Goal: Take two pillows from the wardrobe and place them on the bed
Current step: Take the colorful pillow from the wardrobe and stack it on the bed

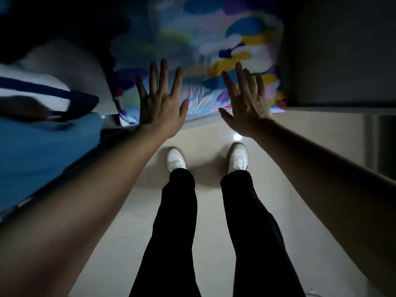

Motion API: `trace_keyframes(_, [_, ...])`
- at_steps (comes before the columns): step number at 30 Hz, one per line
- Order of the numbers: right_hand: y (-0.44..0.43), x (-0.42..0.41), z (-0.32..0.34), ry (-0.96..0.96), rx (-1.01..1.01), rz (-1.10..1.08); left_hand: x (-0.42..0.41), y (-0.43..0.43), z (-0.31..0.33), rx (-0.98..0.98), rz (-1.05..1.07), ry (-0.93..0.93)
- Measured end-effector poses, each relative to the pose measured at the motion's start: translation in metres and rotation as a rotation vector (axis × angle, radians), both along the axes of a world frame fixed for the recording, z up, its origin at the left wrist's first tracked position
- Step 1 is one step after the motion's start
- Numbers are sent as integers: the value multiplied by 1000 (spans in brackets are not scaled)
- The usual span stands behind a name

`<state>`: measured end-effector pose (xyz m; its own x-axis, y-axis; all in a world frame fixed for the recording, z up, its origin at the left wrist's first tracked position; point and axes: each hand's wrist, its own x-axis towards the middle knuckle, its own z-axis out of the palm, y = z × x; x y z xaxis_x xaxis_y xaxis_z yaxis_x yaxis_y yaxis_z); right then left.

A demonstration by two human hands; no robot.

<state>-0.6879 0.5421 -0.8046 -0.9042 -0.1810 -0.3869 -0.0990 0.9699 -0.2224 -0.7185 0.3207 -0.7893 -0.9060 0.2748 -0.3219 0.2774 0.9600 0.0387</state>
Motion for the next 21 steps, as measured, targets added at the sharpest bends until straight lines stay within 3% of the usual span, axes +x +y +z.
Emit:
trace_keyframes(11, [-12, -5, -237, -30, 72, 43, 11, -21, -244, -114, -1, -273])
trace_keyframes(17, [0, -4, -292, 19, 187, 21, 16, -21, -294, -128, 0, -228])
trace_keyframes(21, [-4, -4, -289, 17, 180, 2, 4, -19, -287, -160, 42, -217])
